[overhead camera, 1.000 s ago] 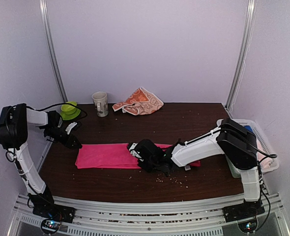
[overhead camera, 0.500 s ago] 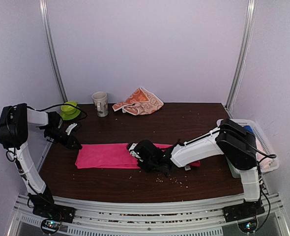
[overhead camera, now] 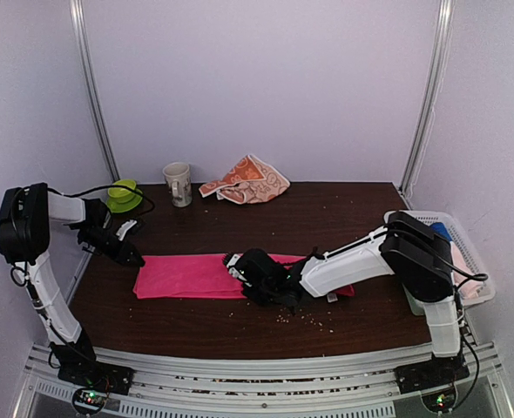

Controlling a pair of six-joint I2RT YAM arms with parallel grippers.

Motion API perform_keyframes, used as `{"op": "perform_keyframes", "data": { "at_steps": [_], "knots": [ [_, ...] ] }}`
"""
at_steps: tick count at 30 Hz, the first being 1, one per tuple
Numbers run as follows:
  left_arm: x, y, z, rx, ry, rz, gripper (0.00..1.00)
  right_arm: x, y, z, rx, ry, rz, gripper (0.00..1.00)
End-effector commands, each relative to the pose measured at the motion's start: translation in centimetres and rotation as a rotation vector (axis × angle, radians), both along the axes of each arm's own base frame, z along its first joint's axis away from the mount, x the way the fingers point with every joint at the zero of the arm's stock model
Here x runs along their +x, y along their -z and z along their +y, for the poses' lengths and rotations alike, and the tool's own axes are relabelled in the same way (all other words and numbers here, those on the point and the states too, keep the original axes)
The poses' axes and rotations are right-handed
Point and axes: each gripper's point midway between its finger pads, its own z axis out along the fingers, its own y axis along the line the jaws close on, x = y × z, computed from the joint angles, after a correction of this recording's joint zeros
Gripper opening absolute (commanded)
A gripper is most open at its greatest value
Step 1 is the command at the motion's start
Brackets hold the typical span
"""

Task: Roll the towels
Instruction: Adjust the towel at the center of the board.

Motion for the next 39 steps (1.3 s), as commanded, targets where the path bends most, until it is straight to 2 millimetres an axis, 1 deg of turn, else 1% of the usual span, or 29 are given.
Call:
{"op": "perform_keyframes", "data": {
  "at_steps": [1, 4, 6, 12, 13, 22, 24, 26, 28, 35, 39],
  "knots": [
    [-0.1, -0.5, 0.2, 0.015, -0.001, -0.005, 0.28, -1.1, 2.8, -0.6, -0.074, -0.009, 0.05, 0.31],
    [0.0, -0.5, 0.4, 0.027, -0.009, -0.008, 0.28, -1.1, 2.9, -0.5, -0.078, -0.01, 0.052, 0.31],
    [-0.1, -0.5, 0.4, 0.03, -0.009, -0.008, 0.26, -1.2, 3.0, -0.4, -0.08, -0.013, 0.053, 0.31],
    [-0.6, -0.6, -0.2, -0.013, 0.009, 0.012, 0.1, -1.3, 3.2, -0.6, -0.089, -0.01, 0.054, 0.31],
    [-0.7, -0.7, -0.4, -0.021, 0.014, 0.017, 0.09, -1.3, 3.2, -0.6, -0.091, -0.009, 0.053, 0.31],
    [-0.7, -0.6, -0.7, -0.045, 0.021, 0.032, 0.11, -1.4, 3.3, -0.6, -0.098, -0.011, 0.051, 0.31],
    [-0.5, -0.4, -0.5, -0.038, 0.014, 0.033, 0.08, -1.3, 3.2, -0.6, -0.097, -0.011, 0.051, 0.31],
    [-0.1, -0.2, -0.2, -0.019, -0.001, 0.021, 0.0, -1.4, 3.3, -0.5, -0.099, -0.013, 0.052, 0.31],
    [0.3, -0.2, 0.0, -0.01, -0.009, 0.01, 0.0, -1.5, 3.3, -0.5, -0.104, -0.016, 0.052, 0.31],
    [1.3, -1.3, 0.0, -0.015, -0.017, -0.025, 0.0, -1.6, 3.6, -0.7, -0.123, -0.017, 0.054, 0.31],
    [1.8, -1.7, 0.4, 0.009, -0.031, -0.049, 0.0, -1.6, 3.7, -0.7, -0.128, -0.019, 0.056, 0.31]
  ]
}}
